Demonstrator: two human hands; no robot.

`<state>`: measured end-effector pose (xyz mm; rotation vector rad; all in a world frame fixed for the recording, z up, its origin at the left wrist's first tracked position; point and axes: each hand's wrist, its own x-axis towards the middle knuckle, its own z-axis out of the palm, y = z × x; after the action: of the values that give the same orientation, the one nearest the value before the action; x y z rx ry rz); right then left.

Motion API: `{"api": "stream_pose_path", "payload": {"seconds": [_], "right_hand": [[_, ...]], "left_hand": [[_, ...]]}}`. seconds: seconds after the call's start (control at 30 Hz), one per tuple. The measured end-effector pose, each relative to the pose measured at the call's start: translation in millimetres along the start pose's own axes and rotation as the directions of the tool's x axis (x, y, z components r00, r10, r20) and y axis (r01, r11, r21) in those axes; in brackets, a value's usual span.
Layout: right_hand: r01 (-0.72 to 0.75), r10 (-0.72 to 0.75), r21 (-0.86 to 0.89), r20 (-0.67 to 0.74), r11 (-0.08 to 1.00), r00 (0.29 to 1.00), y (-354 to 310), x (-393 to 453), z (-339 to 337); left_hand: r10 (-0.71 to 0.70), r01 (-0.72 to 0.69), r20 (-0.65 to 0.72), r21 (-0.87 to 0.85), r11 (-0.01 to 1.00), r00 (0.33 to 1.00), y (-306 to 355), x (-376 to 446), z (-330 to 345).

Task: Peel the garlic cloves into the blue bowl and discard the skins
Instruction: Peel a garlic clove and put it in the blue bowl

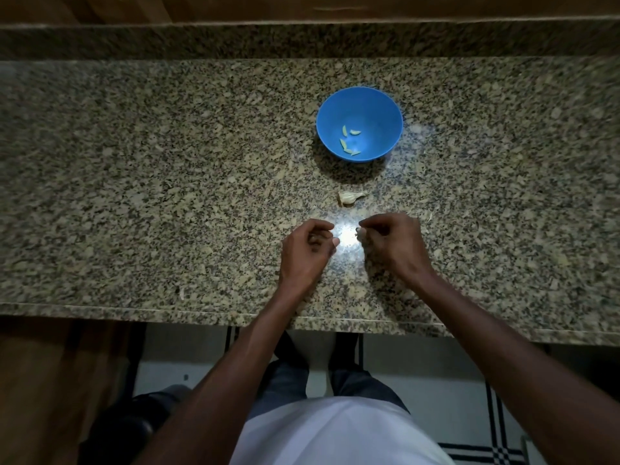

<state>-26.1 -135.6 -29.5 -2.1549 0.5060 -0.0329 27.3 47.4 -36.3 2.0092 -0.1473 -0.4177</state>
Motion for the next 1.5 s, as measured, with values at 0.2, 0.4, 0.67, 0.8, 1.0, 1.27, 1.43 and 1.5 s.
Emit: {"api": "stream_pose_path", "payload": {"seconds": [0.2, 0.4, 0.67, 0.8, 1.0, 1.27, 1.43, 1.5], "right_hand": [[-0.275, 0.211, 0.555, 0.177, 0.785, 0.961, -15, -14, -3], [-0.371, 0.258, 0.628, 0.267, 0.684, 0.928, -20, -17, 2], [0.018, -0.009, 0.150, -0.066, 0.989, 0.998, -21, -16, 23], [0.207, -0.206, -0.009, -0.135, 0.978, 0.969, -16, -14, 26], [0.302, -0.315, -0.148, -0.076, 0.942, 0.946, -14, -15, 20], [0.432, -0.437, -0.310, 0.056, 0.847, 0.898, -4, -14, 14], [0.220, -0.223, -0.070, -0.042, 0.973, 0.974, 2, -7, 8], [0.086, -0.085, 0.061, -0.025, 0.994, 0.996, -1, -7, 6]], "left_hand": [[0.063, -0.046, 0.103, -0.158, 0.986, 0.993, 18, 3, 3], [0.059, -0.059, 0.011, 0.000, 0.998, 0.998, 16, 5, 6], [-0.212, 0.210, -0.061, -0.040, 0.977, 0.975, 24, 0, 22], [-0.431, 0.441, 0.110, -0.346, 0.828, 0.896, 35, 6, 19], [-0.542, 0.605, 0.269, -0.332, 0.724, 0.796, 44, 14, 4], [-0.602, 0.693, 0.359, -0.232, 0.683, 0.713, 48, 23, -8], [-0.483, 0.555, 0.286, -0.290, 0.780, 0.828, 36, 23, -15], [-0.431, 0.509, 0.280, -0.341, 0.790, 0.858, 33, 20, -14]]}}
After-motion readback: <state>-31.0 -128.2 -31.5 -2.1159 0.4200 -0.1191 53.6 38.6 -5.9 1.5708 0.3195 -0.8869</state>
